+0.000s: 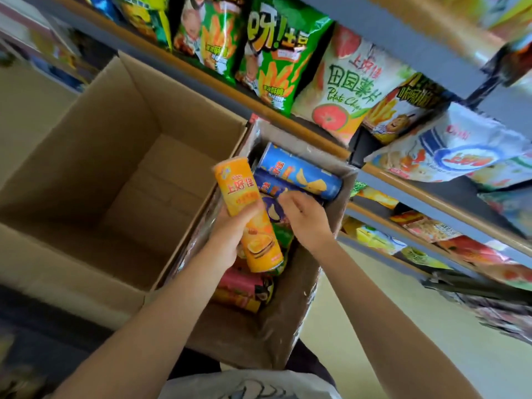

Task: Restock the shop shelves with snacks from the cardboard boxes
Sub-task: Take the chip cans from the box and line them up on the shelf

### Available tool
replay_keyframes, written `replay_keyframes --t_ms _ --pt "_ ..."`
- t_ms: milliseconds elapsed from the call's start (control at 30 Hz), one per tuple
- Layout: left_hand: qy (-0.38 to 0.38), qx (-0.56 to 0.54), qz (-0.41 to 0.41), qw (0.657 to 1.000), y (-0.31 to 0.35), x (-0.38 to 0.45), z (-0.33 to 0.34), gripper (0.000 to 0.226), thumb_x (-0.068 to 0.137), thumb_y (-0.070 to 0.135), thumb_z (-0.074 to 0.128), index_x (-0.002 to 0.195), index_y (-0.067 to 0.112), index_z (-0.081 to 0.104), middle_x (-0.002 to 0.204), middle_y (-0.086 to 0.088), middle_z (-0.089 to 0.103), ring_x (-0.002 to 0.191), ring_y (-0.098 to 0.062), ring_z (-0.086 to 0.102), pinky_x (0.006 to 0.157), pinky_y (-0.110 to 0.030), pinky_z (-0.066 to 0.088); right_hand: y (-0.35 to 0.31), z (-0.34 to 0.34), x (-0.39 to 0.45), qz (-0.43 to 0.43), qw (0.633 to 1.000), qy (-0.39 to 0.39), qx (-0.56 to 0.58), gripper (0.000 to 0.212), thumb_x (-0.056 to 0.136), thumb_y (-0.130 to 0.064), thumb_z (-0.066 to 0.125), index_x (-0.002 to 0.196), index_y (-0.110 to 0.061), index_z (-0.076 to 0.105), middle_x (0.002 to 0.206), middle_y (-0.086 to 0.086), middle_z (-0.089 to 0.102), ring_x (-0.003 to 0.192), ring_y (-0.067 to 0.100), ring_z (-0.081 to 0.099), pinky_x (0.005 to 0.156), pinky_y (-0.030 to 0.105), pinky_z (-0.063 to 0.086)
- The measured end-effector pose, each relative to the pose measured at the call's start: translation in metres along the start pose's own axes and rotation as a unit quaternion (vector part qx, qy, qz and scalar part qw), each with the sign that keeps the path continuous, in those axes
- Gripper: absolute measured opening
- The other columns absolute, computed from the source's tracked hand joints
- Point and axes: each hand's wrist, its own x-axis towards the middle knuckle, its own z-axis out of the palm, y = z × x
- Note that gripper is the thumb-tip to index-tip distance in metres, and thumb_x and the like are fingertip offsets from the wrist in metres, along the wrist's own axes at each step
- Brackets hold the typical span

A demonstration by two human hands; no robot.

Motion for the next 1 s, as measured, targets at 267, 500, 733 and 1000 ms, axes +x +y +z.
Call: replay_keyframes --t_ms 267,500,733,1000 --pt "0.019 0.018 -0.061 0.998 0.008 0.009 -0.011 0.044 0.089 0.053 0.064 0.127 0.031 0.059 0.104 -0.001 0.077 0.092 -0.021 0.075 0.077 -0.038 0.057 0.05 -0.042 0.09 0.043 0.903 0.0 -0.427 0.066 0.094 -0.038 0.059 0.147 -0.011 0.031 0.146 0.012 0.037 0.137 0.033 0.036 0.11 0.048 0.033" --pt "0.021 -0.002 -0.078 0.997 0.014 0.004 -0.016 0.045 0.091 0.057 0.06 0.128 0.032 0.057 0.105 -0.002 0.075 0.087 -0.02 0.075 0.067 -0.033 0.056 0.052 -0.026 0.104 0.024 0.844 0.045 -0.533 0.077 0.08 -0.045 0.076 0.137 -0.009 0.039 0.136 0.018 0.037 0.129 0.037 0.037 0.106 0.049 0.035" --pt "0.024 -0.024 -0.095 0.995 0.024 -0.008 -0.028 0.041 0.093 0.057 0.054 0.12 0.027 0.06 0.097 -0.006 0.074 0.081 -0.021 0.073 0.065 -0.033 0.055 0.028 -0.022 0.07 0.079 0.943 0.027 -0.324 0.071 0.07 -0.041 0.082 0.116 -0.013 0.036 0.112 0.009 0.057 0.097 0.032 0.061 0.069 0.037 0.046" --pt "-0.012 -0.004 -0.063 0.998 0.078 -0.028 -0.016 0.051 0.09 0.059 0.055 0.12 0.018 0.062 0.084 -0.008 0.076 0.067 -0.022 0.073 0.065 -0.035 0.056 -0.068 -0.022 -0.042 0.16 0.864 -0.006 0.478 0.058 0.082 -0.056 0.056 0.126 -0.019 0.064 0.117 0.009 0.073 0.094 0.024 0.071 0.08 0.037 0.06"
